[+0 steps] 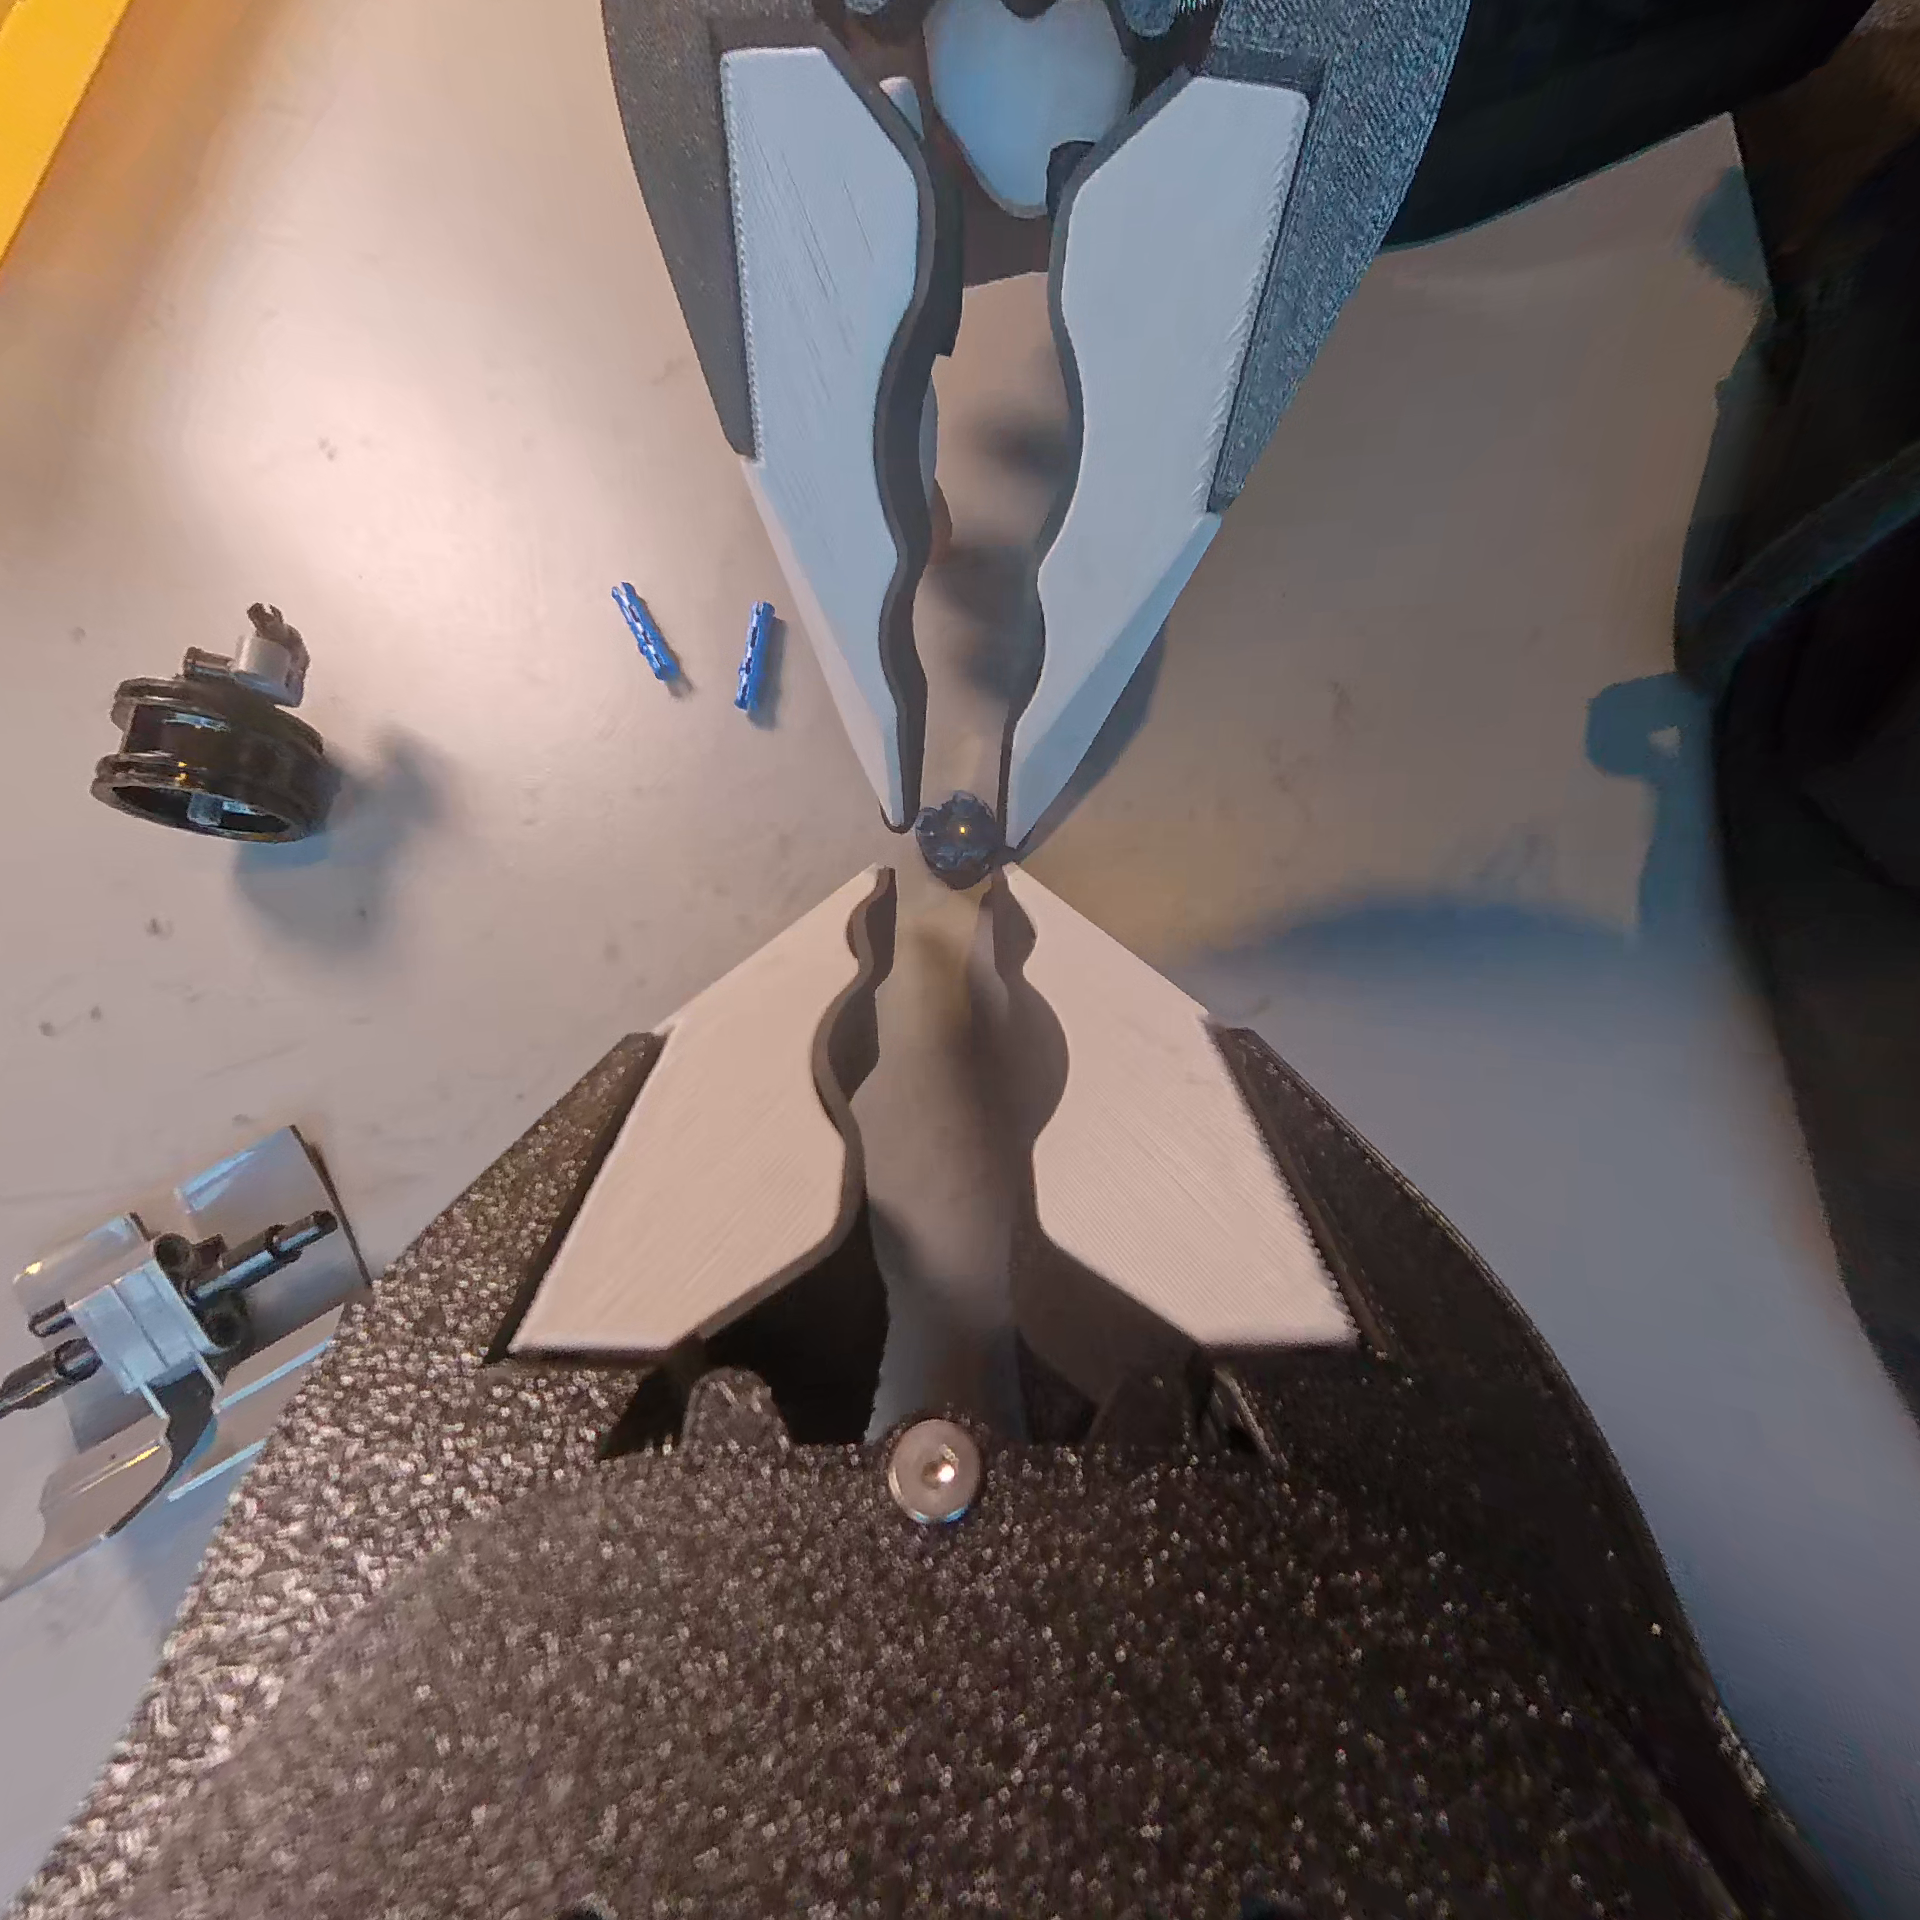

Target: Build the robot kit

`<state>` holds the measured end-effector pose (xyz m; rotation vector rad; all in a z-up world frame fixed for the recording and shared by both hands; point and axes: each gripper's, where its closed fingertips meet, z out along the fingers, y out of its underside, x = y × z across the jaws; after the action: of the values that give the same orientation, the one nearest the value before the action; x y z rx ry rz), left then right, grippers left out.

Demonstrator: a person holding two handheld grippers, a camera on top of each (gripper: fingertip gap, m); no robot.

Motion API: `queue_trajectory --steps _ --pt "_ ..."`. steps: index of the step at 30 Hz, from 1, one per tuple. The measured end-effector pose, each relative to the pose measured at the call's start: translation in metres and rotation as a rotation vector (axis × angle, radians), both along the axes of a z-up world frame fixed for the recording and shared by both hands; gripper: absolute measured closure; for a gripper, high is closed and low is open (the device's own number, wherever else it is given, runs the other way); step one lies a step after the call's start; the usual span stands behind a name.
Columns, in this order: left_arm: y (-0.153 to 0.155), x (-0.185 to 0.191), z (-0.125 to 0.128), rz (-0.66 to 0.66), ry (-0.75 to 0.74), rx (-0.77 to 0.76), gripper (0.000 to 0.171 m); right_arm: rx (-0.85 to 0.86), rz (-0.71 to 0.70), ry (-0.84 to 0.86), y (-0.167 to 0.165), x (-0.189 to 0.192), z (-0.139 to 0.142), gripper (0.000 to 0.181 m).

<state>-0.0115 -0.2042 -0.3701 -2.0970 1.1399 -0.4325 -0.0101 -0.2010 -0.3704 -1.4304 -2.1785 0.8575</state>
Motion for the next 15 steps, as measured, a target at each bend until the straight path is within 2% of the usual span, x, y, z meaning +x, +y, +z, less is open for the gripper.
queue_trajectory --steps 15 --pt "-0.0005 -0.0072 0.0002 0.003 0.024 0.001 0.156 0.008 0.023 -0.023 -0.0021 0.0001 -0.0027 0.16"
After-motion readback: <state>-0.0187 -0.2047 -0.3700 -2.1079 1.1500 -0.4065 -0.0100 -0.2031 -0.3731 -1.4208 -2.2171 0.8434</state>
